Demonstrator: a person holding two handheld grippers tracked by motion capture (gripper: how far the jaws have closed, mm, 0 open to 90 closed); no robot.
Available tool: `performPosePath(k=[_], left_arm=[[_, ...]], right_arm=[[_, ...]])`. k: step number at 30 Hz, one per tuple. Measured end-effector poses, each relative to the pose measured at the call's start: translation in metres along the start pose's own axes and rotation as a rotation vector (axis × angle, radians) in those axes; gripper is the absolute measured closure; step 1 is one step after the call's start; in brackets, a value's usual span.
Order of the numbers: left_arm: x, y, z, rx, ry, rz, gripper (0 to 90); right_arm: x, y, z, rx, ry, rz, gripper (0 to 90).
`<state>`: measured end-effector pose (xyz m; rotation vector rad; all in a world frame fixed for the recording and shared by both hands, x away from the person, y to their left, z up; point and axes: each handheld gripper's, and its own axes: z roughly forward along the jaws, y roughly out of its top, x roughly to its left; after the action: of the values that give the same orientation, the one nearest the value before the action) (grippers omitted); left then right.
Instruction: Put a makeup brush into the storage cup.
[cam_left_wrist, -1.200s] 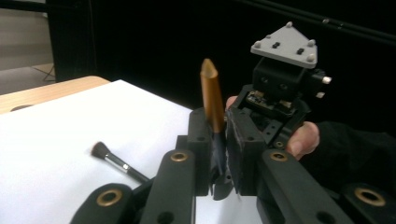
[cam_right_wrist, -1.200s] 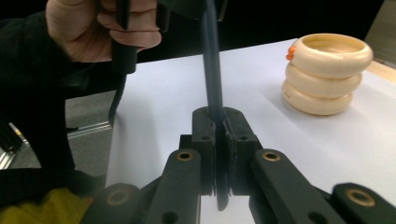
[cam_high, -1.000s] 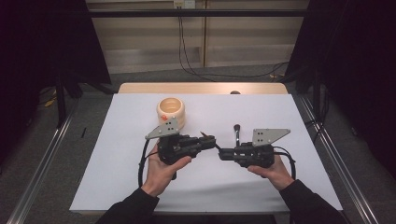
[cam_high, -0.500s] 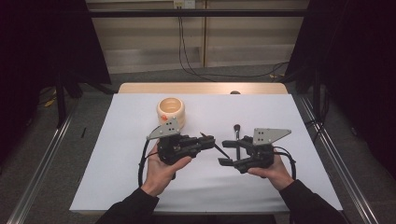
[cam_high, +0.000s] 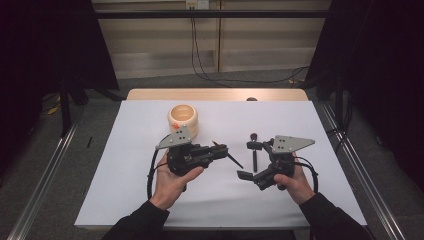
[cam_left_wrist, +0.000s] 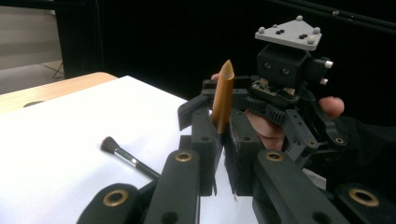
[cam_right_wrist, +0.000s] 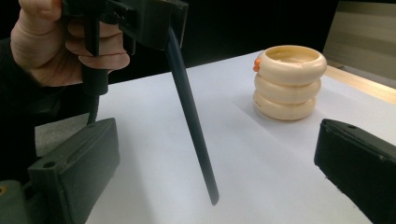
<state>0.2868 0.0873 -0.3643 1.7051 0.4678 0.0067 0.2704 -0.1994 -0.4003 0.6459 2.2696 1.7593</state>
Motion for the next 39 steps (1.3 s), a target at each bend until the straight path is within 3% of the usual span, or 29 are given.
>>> performPosePath(k=[3,8,13,20,23,30,39], left_arm=[[0.001,0.0,-0.002,0.002,0.012,0.002,83.4],[0.003,0.001,-0.006,-0.004,0.021,-0.001,83.4],[0.004,0.002,-0.01,0.0,0.041,0.005,83.4],[0.008,0.003,-0.014,0.005,0.061,0.003,83.4],[0.008,0.003,-0.015,0.011,0.07,0.004,83.4],[0.011,0.005,-0.021,0.008,0.089,0.005,83.4],[0.015,0.007,-0.028,0.002,0.116,0.012,83.4]], right_arm=[[-0.004,-0.001,-0.002,-0.003,0.007,0.032,0.4],[-0.006,-0.001,-0.007,-0.027,-0.041,0.038,0.3],[-0.004,0.0,-0.011,-0.029,-0.135,0.02,0.9],[-0.004,-0.003,-0.013,-0.01,-0.169,0.01,0.7],[-0.003,-0.004,-0.016,-0.03,-0.179,0.017,0.7],[-0.002,-0.013,-0.029,-0.042,-0.245,0.028,1.7],[-0.001,-0.019,-0.045,-0.048,-0.296,0.044,1.8]])
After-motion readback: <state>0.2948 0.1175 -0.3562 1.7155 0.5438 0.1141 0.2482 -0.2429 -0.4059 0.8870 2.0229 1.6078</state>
